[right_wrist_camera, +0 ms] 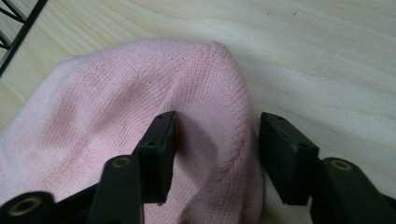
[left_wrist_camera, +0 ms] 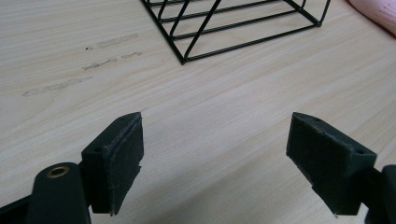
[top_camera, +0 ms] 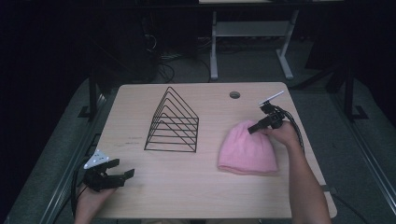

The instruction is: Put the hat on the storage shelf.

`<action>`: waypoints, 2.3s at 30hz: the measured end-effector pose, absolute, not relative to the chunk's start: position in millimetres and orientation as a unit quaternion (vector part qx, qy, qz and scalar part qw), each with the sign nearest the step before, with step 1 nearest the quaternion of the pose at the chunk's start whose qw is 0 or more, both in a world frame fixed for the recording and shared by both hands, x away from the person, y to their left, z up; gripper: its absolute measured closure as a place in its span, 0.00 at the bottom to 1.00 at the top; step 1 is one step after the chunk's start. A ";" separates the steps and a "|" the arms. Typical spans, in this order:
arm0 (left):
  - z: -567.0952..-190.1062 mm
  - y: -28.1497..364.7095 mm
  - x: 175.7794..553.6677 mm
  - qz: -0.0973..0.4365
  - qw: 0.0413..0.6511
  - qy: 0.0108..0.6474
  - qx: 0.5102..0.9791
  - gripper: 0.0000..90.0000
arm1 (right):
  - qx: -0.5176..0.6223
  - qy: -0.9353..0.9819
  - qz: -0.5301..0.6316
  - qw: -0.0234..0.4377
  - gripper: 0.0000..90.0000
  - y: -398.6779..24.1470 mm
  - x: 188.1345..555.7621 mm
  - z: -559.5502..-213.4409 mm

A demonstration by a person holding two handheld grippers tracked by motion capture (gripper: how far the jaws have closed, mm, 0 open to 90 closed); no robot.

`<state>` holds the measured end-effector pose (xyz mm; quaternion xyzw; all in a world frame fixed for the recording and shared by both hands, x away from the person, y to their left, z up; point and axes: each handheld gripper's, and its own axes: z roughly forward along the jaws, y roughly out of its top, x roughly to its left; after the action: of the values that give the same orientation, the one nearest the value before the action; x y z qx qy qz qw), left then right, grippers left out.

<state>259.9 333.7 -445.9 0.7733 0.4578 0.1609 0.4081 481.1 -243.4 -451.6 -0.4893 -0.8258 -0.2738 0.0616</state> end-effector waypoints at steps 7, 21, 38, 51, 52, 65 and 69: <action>-445.0 333.7 259.3 0.163 0.407 0.459 0.773 0.21 | -0.488 -0.818 -0.293 0.077 0.72 -242.3 478.5 -452.5; -446.8 332.1 261.6 0.151 0.401 0.456 0.780 0.25 | -0.447 -0.828 -0.331 0.077 0.86 -231.0 466.9 -429.7; -443.1 332.8 261.7 0.145 0.419 0.457 0.771 0.25 | -0.381 -0.844 -0.376 0.031 0.86 -214.1 432.6 -362.7; -435.4 324.0 264.4 0.141 0.417 0.437 0.784 0.25 | -0.341 -0.851 -0.400 0.003 0.87 -204.2 418.2 -313.9; -434.2 322.9 264.8 0.142 0.417 0.437 0.784 0.25 | -0.339 -0.850 -0.403 0.002 0.87 -203.8 417.3 -311.1; -413.3 318.9 269.2 0.132 0.429 0.408 0.795 0.25 | -0.317 -0.849 -0.423 0.001 0.87 -200.7 409.8 -279.9; -406.7 318.2 270.0 0.122 0.430 0.395 0.802 0.25 | -0.311 -0.850 -0.426 -0.003 0.87 -197.1 409.9 -272.7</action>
<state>270.0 318.2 -406.7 0.8025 0.3952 0.1218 0.4301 409.9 -197.1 -272.7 -0.3113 -0.8497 -0.4255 -0.0027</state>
